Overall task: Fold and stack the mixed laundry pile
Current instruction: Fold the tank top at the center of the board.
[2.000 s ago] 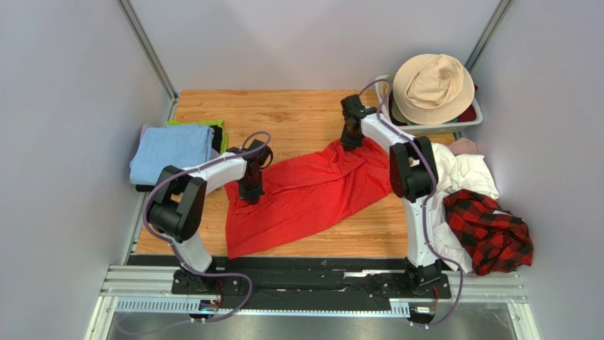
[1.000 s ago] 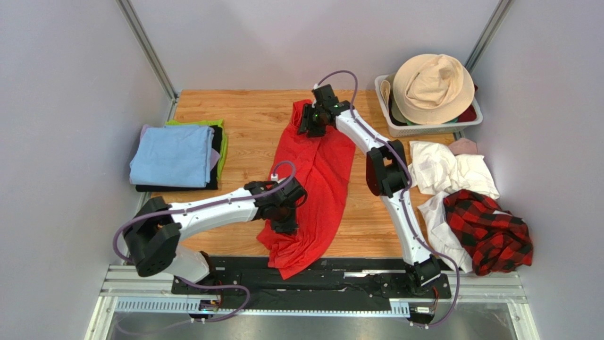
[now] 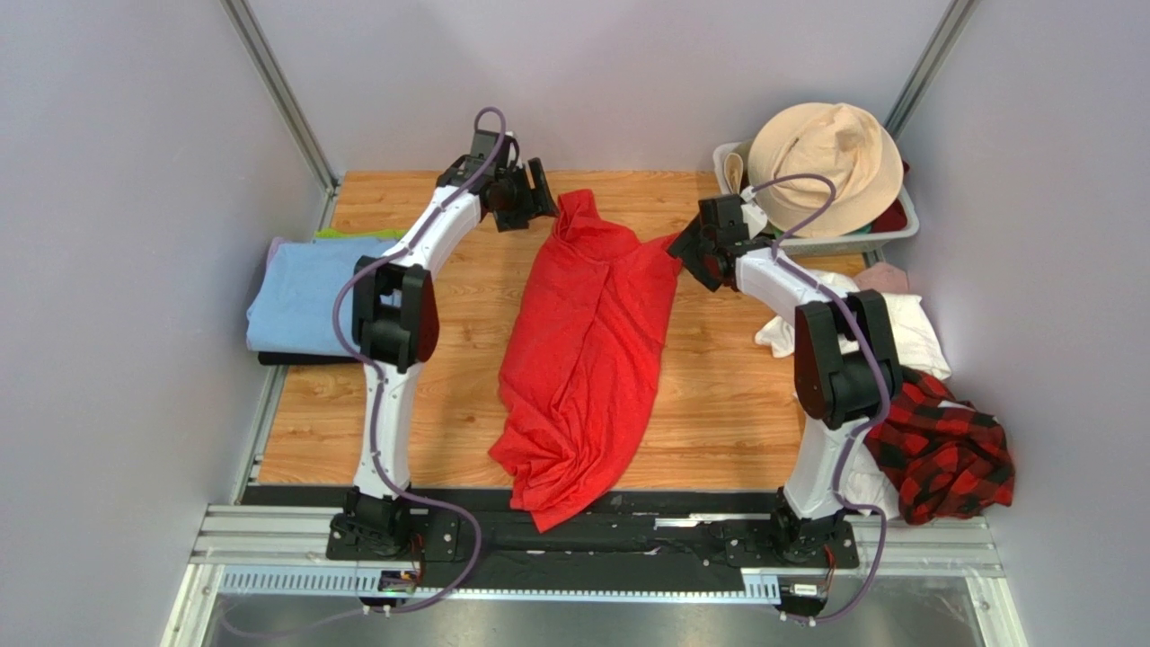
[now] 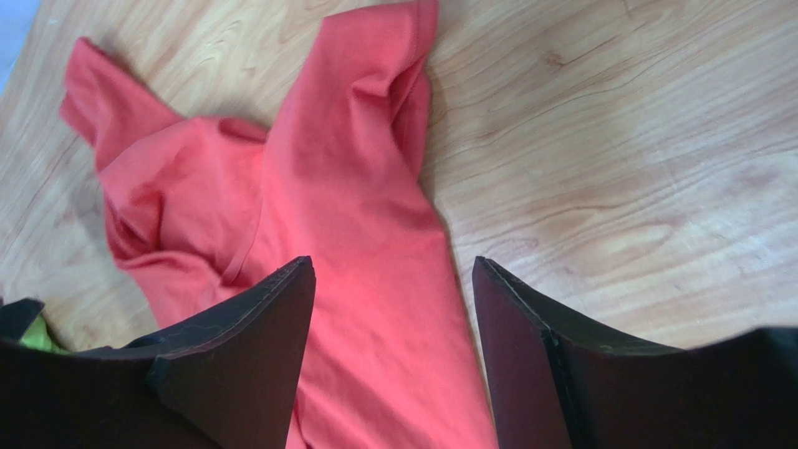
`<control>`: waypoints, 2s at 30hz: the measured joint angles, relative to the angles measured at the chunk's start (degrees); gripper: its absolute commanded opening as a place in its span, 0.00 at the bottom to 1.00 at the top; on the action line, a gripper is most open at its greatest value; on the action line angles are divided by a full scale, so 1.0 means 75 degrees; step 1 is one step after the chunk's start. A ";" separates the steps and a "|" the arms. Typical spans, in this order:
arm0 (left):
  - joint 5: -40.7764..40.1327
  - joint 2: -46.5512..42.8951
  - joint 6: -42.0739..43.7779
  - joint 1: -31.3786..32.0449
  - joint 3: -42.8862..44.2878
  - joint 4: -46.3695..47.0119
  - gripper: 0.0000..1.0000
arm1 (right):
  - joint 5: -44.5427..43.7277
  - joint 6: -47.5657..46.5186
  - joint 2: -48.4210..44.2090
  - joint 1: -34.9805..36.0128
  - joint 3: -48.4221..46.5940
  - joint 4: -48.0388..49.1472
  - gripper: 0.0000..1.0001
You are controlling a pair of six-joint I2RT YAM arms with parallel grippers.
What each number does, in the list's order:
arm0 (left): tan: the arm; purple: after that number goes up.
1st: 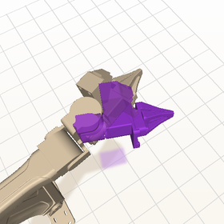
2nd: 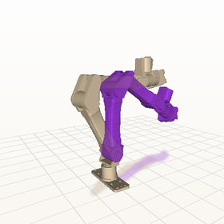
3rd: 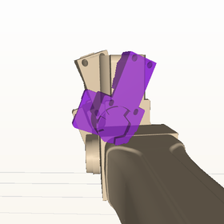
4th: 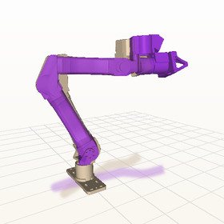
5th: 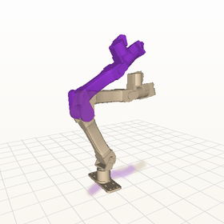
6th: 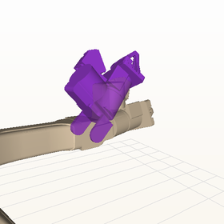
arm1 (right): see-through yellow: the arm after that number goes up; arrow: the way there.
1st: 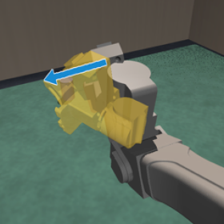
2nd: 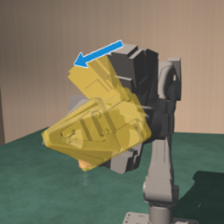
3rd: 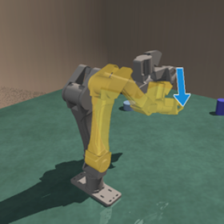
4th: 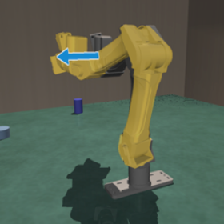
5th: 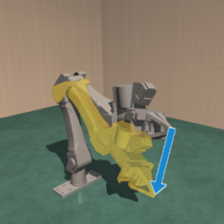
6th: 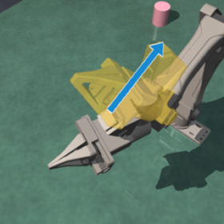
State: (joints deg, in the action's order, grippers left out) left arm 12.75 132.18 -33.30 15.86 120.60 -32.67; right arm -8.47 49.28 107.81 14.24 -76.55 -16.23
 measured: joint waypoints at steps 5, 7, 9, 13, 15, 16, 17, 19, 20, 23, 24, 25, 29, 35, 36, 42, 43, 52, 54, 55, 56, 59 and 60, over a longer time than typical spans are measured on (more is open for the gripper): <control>0.0414 0.1719 -0.0038 -0.0160 0.1839 -0.0213 0.77 | -0.0061 0.0396 0.0801 -0.0090 -0.0309 0.0262 0.70; 0.0583 0.2177 -0.0140 -0.0204 0.2244 -0.0224 0.76 | -0.0085 0.0475 0.1096 -0.0128 -0.0481 0.0338 0.70; 0.0726 0.2448 -0.0321 -0.0239 0.2323 -0.0160 0.75 | -0.0143 0.0513 0.1323 -0.0166 -0.0603 0.0449 0.71; 0.1014 0.2693 -0.0778 -0.0271 0.2471 0.0175 0.75 | -0.0259 0.0516 0.1501 -0.0254 -0.0711 0.0612 0.70; 0.1119 0.2917 -0.1046 -0.0268 0.2725 0.0350 0.71 | -0.0256 0.0513 0.1629 -0.0312 -0.0863 0.0688 0.69; 0.1189 0.3057 -0.1180 -0.0268 0.2920 0.0440 0.69 | -0.0256 0.0513 0.1725 -0.0338 -0.0985 0.0699 0.67; 0.1209 0.3171 -0.1285 -0.0268 0.3057 0.0504 0.67 | -0.0245 0.0519 0.1827 -0.0358 -0.1099 0.0740 0.66; 0.1271 0.3445 -0.1585 -0.0268 0.3375 0.0720 0.59 | -0.0219 0.0522 0.1996 -0.0376 -0.1253 0.0813 0.57; 0.1297 0.3529 -0.1714 -0.0268 0.3439 0.0825 0.57 | -0.0198 0.0519 0.2055 -0.0376 -0.1329 0.0845 0.53; 0.1314 0.3695 -0.2098 -0.0265 0.3497 0.1107 0.52 | -0.0152 0.0513 0.2291 -0.0393 -0.1559 0.0909 0.37; 0.1317 0.3730 -0.2218 -0.0265 0.3500 0.1195 0.50 | -0.0105 0.0495 0.2378 -0.0405 -0.1652 0.0938 0.33; 0.1317 0.3768 -0.2363 -0.0262 0.3500 0.1311 0.48 | -0.0047 0.0472 0.2480 -0.0405 -0.1763 0.0947 0.21; 0.1250 0.3928 -0.2926 -0.0262 0.3503 0.1696 0.15 | 0.0152 0.0286 0.2906 -0.0396 -0.2407 0.0944 0.00; 0.1113 0.4278 -0.4028 -0.0259 0.3503 0.2640 0.00 | 0.0283 -0.0015 0.3136 -0.0329 -0.2821 0.0924 0.00; 0.1037 0.4313 -0.4191 -0.0251 0.3503 0.2769 0.00 | 0.0286 -0.0070 0.3136 -0.0321 -0.2868 0.0924 0.00; 0.0560 0.4316 -0.4575 -0.0300 0.3343 0.3436 0.00 | 0.0329 -0.0475 0.3249 -0.0286 -0.3413 0.0903 0.00; 0.0472 0.4240 -0.4549 -0.0321 0.3188 0.3567 0.00 | 0.0341 -0.0542 0.3340 -0.0274 -0.3605 0.0868 0.00; 0.0227 0.3995 -0.4555 -0.1008 0.2232 0.4622 0.00 | 0.0857 -0.1125 0.5316 -0.0262 -0.6717 0.0766 0.00; 0.0201 0.3984 -0.4602 -0.1189 0.2098 0.4899 0.00 | 0.0935 -0.1186 0.5785 -0.0259 -0.7391 0.0758 0.00; 0.0157 0.3984 -0.4605 -0.1268 0.2084 0.4969 0.00 | 0.0985 -0.1204 0.5986 -0.0265 -0.7656 0.0775 0.00; 0.0099 0.3984 -0.4607 -0.1326 0.2084 0.5042 0.00 | 0.1070 -0.1209 0.6146 -0.0274 -0.7860 0.0778 0.00; -0.0108 0.4054 -0.4616 -0.1495 0.2363 0.5170 0.17 | 0.1276 -0.1145 0.6464 -0.0312 -0.8122 0.1037 0.14; -0.0137 0.4147 -0.4639 -0.1524 0.2620 0.5187 0.42 | 0.1346 -0.1119 0.6540 -0.0338 -0.8163 0.1142 0.57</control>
State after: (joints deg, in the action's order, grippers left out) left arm 11.73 163.28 -68.10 4.43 140.25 6.24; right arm 1.63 40.88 156.86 11.70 -137.78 -7.66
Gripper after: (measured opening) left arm 0.010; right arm 0.026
